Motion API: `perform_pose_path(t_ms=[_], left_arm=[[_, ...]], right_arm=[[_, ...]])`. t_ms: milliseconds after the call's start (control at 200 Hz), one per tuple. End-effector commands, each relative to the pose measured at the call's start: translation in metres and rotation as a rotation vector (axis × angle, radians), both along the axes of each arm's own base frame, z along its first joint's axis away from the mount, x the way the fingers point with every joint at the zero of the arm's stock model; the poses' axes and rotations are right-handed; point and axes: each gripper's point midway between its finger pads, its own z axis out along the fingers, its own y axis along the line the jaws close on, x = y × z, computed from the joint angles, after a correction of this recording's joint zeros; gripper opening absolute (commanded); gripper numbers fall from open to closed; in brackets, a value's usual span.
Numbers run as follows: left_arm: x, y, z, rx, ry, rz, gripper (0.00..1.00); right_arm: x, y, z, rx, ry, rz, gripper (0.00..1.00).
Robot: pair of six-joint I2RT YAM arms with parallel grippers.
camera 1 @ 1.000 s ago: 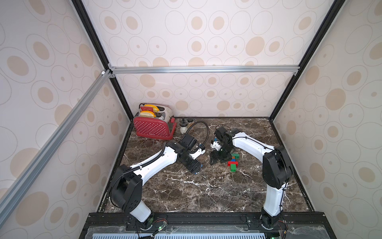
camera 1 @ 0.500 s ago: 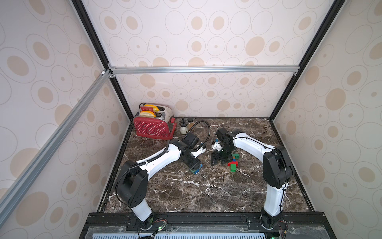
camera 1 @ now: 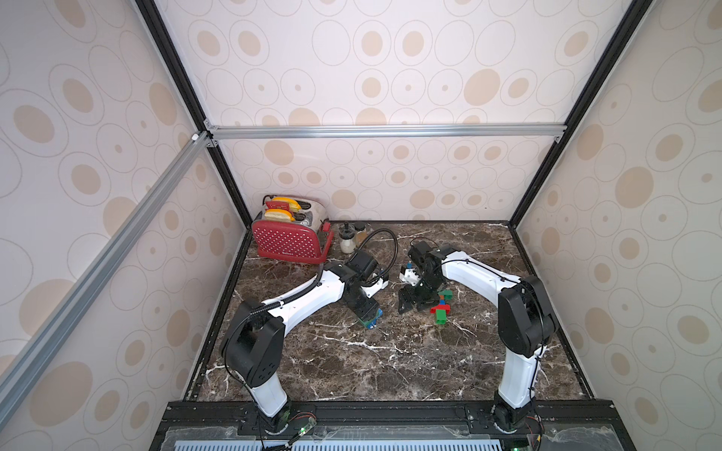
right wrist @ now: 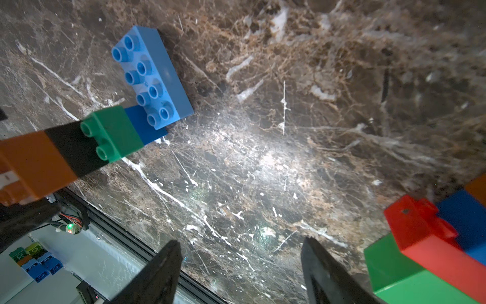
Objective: Assemble the letter f with lego
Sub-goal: Move the lego brick at the center of the board.
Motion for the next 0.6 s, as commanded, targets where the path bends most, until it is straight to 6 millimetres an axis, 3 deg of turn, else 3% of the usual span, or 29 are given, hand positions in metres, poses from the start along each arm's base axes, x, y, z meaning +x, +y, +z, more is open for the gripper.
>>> perform_pose_path(t_ms=[0, 220, 596], left_arm=[[0.0045, -0.0041, 0.0075, 0.005, -0.012, 0.0, 0.59], [0.0061, -0.0048, 0.0055, 0.011, -0.006, 0.007, 0.56], [0.0015, -0.0024, 0.0027, 0.023, 0.012, -0.01, 0.42]], right_arm=[[-0.0038, -0.0024, 0.0107, 0.021, -0.011, 0.005, 0.76], [-0.0052, -0.0015, 0.0115, 0.029, -0.008, 0.007, 0.76], [-0.0064, -0.0014, 0.0111, 0.039, -0.006, 0.006, 0.76]])
